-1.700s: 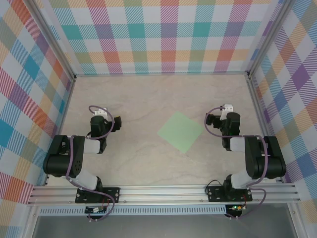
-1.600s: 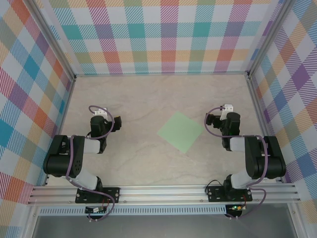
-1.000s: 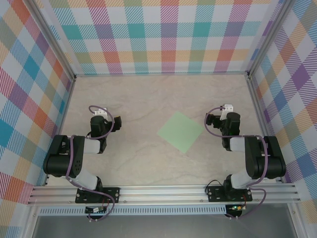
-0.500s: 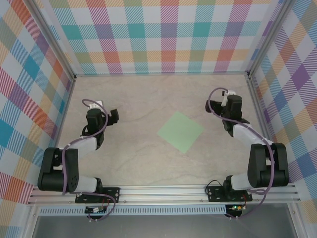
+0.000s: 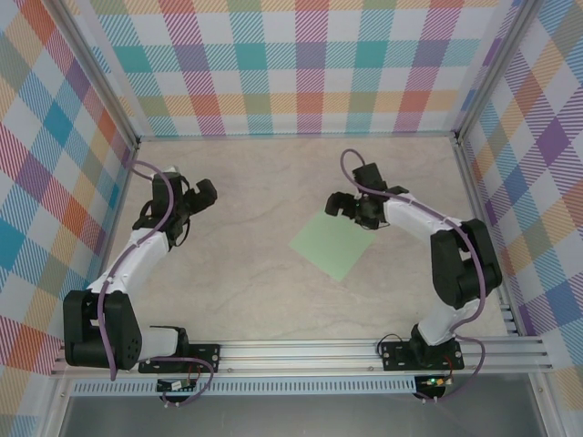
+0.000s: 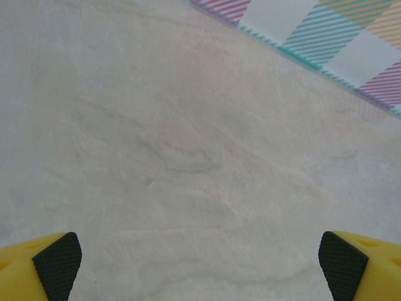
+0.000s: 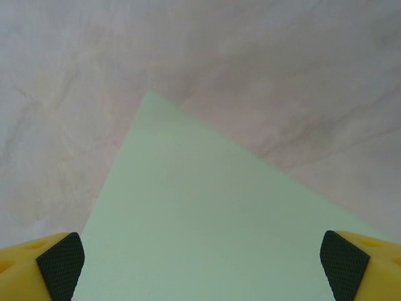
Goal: Fold a paper plane with a square sheet of paper (pick it up from the middle)
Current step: Rotate the paper at the center of the table.
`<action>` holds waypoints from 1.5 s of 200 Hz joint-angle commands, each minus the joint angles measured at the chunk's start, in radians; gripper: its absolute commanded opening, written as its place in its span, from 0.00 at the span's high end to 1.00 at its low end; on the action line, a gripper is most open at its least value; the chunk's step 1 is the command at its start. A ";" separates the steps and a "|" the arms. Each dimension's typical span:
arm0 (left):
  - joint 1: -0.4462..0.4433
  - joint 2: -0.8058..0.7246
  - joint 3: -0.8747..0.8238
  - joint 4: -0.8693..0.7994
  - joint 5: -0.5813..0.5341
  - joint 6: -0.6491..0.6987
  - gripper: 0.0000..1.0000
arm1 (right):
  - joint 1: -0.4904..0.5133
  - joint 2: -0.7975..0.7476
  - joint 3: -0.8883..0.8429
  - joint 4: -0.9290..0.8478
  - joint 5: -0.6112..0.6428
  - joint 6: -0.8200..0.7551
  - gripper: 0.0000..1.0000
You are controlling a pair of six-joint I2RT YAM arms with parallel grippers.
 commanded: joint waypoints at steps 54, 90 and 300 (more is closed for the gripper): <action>-0.013 -0.001 0.029 -0.182 0.086 -0.024 0.00 | 0.210 0.085 0.044 -0.158 -0.142 0.116 0.00; -0.013 0.012 0.029 -0.185 0.102 -0.024 0.00 | 0.265 0.168 0.115 -0.175 -0.156 0.085 0.01; -0.110 0.090 0.053 -0.247 0.022 -0.122 0.00 | 0.311 -0.225 -0.212 -0.437 -0.066 0.085 0.00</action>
